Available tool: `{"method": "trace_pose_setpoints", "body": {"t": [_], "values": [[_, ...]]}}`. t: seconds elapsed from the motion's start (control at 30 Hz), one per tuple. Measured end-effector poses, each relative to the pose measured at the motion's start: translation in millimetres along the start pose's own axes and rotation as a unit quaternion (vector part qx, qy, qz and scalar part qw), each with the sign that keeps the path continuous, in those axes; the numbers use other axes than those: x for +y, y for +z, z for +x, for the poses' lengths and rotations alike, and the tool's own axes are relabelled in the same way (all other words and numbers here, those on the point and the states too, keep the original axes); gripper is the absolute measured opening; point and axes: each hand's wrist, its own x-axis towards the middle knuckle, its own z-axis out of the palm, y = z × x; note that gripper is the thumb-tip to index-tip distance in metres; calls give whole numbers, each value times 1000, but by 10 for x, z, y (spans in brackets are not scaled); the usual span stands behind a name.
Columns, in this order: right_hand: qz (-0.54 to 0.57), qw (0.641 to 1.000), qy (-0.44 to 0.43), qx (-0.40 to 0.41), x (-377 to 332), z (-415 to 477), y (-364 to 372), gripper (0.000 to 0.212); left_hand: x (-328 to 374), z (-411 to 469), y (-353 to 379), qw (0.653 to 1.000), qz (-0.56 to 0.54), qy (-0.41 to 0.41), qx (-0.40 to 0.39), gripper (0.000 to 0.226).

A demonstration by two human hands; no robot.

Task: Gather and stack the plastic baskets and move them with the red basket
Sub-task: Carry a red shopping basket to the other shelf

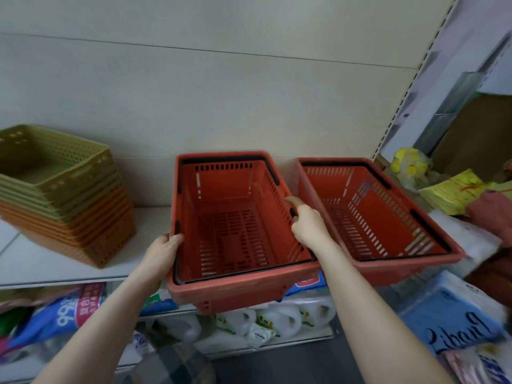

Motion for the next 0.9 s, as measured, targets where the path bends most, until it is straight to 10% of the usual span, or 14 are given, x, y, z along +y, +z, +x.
{"method": "trace_pose_setpoints", "body": {"t": [0.3,0.47,0.6,0.77,0.9], "values": [[7,1000,-7,-25,54,91,-67,56,122,152,-34,982,190,8,17,39],[19,990,4,141,574,76,-670,51,403,101,304,877,365,273,150,56],[-98,969,118,191,1360,248,-1286,59,900,-63,1257,861,290,418,15,51],[-171,953,205,142,2103,578,-1583,74,1166,68,2708,886,351,249,-174,53],[-180,956,223,66,2527,891,-1569,62,1040,338,3258,916,367,69,-147,70]]}}
